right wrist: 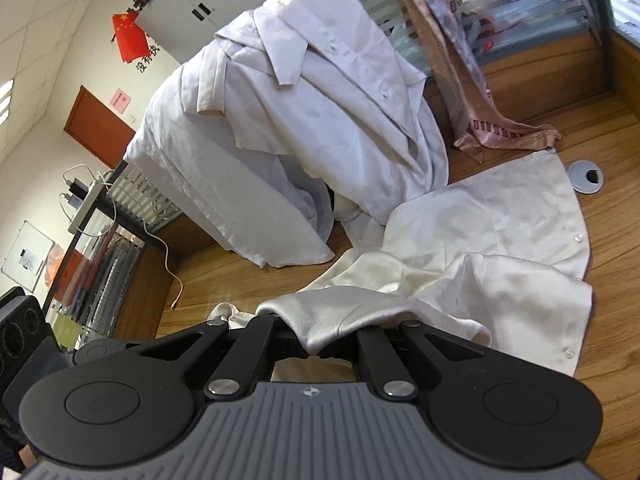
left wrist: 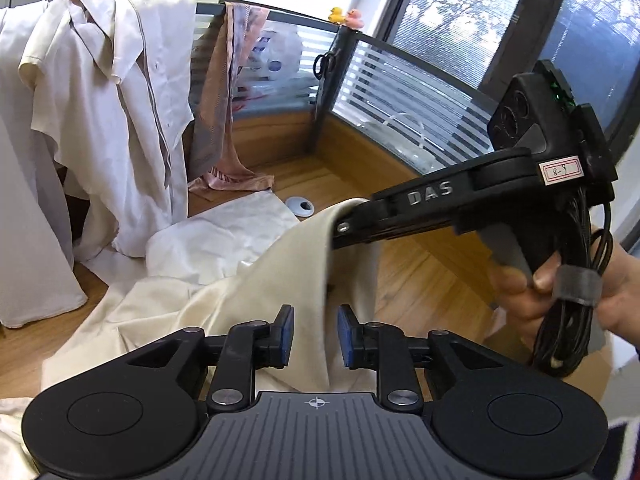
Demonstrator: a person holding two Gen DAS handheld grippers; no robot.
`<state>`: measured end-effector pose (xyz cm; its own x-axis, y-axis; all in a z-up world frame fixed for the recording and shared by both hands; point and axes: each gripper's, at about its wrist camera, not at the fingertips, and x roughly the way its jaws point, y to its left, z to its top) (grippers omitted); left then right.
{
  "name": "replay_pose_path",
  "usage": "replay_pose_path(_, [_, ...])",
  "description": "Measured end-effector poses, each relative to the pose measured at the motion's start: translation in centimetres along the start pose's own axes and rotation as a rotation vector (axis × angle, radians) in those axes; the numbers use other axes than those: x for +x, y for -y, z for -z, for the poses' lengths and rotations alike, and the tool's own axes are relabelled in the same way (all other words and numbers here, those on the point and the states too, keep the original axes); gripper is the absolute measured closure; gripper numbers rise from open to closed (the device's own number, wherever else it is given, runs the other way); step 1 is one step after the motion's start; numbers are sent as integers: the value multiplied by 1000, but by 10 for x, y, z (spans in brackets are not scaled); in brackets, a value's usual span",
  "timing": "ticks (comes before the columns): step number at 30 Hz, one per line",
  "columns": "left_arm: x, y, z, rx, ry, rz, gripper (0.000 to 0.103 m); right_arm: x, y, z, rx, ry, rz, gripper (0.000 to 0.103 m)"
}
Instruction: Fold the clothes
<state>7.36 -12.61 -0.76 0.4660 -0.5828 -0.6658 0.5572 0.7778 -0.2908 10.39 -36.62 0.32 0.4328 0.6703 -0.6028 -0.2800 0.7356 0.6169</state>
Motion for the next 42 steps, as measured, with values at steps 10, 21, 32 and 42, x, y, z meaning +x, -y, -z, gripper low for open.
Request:
replay_pose_path(10, [18, 11, -6, -7, 13, -14, 73, 18, -1, -7, -1, -34, -25, 100])
replay_pose_path(21, [37, 9, 1, -105, -14, -92, 69, 35, 5, -15, -9, -81, -47, 100])
replay_pose_path(32, [65, -10, -5, -241, 12, -259, 69, 42, 7, -18, -34, -129, -77, 100])
replay_pose_path(42, [57, -10, -5, -253, 62, -253, 100, 42, 24, -25, -26, -131, -67, 95])
